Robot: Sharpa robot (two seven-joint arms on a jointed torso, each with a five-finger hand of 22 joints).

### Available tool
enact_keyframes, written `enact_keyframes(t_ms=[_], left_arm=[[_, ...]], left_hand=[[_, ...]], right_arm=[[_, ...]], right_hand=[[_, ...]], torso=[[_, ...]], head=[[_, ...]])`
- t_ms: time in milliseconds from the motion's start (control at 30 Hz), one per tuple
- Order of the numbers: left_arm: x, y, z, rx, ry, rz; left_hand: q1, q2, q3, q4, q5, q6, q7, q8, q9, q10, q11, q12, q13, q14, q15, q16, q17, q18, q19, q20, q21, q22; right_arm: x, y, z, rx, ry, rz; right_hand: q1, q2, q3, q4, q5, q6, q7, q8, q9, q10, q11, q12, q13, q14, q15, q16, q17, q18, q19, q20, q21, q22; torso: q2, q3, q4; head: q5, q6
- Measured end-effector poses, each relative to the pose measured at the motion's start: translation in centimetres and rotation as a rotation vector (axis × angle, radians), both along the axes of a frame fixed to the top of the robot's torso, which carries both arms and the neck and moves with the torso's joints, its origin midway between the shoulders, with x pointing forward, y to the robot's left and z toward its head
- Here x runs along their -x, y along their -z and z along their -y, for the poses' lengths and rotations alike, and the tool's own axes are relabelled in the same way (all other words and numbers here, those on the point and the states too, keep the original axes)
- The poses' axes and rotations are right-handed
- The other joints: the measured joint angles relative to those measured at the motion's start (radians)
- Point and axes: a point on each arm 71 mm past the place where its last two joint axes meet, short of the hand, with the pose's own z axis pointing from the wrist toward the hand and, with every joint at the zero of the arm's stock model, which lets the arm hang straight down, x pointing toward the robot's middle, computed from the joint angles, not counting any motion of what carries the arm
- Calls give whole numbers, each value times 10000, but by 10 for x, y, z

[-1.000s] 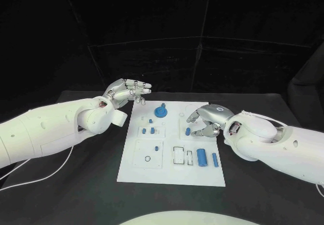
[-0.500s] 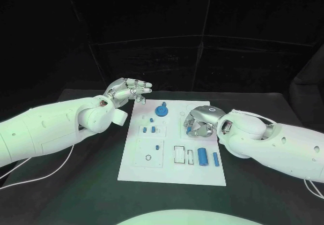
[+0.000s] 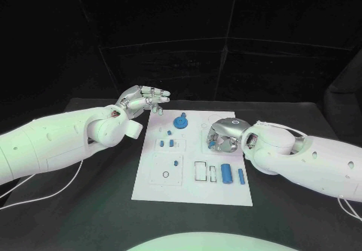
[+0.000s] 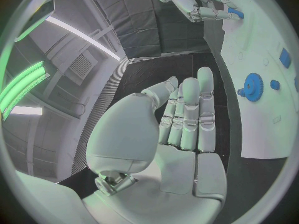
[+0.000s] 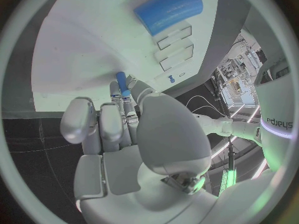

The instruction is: Assemble the parts on the task board

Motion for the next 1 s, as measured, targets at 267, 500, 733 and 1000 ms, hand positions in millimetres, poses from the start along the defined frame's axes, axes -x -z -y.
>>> enact_keyframes(t_ms=[267, 500, 733, 1000], left_arm=[[0, 0, -1, -5, -13, -3], [0, 0, -1, -1, -3, -5], [1, 0, -2, -8, -23, -7], [-1, 0, -1, -15, -26, -1]], left_hand=[[0, 0, 0, 0, 0, 0, 0, 0, 1, 0, 0, 50, 0, -36, 36, 0, -19, 1, 0, 0, 0, -9], [0, 0, 0, 0, 0, 0, 0, 0, 0, 0, 0, 50, 0, -36, 36, 0, -19, 1, 0, 0, 0, -8], [0, 0, 0, 0, 0, 0, 0, 0, 1, 0, 0, 50, 0, -36, 36, 0, -18, 0, 0, 0, 0, -7], [0, 0, -28, -28, 0, 0, 0, 37, 1, 0, 0, 50, 0, -35, 36, 0, -27, 0, 0, 0, 0, -7]], right_arm=[[1, -1, -1, -100, -73, 200], [8, -7, 8, -497, -35, 491], [24, -18, 10, -1209, -218, 567], [49, -30, -49, -2440, -2008, 208]], right_hand=[[34, 26, 645, -152, -321, 563, -151, 144, 26, 444, -56, -58, 94, 17, -119, 126, 186, -1, 89, -90, 163, 265], [-23, 84, 820, -149, -327, 614, -138, 144, 52, 480, -19, -213, 121, 39, -141, 126, 186, 0, 125, -126, 163, 264], [-40, 87, 1015, -259, -382, 613, -138, 75, 37, 480, -19, -404, 99, 39, -140, 167, 210, -1, 125, -125, 163, 289], [-157, -29, 1236, -333, -253, 533, -59, -52, 8, 516, 17, -562, 99, 39, -140, 167, 221, -1, 125, -125, 163, 299]], torso=[[-1, -2, -2], [-7, -12, 27], [-33, -50, 53], [-37, -53, 48]], head=[[12, -38], [29, -43], [82, -56], [190, -74]])
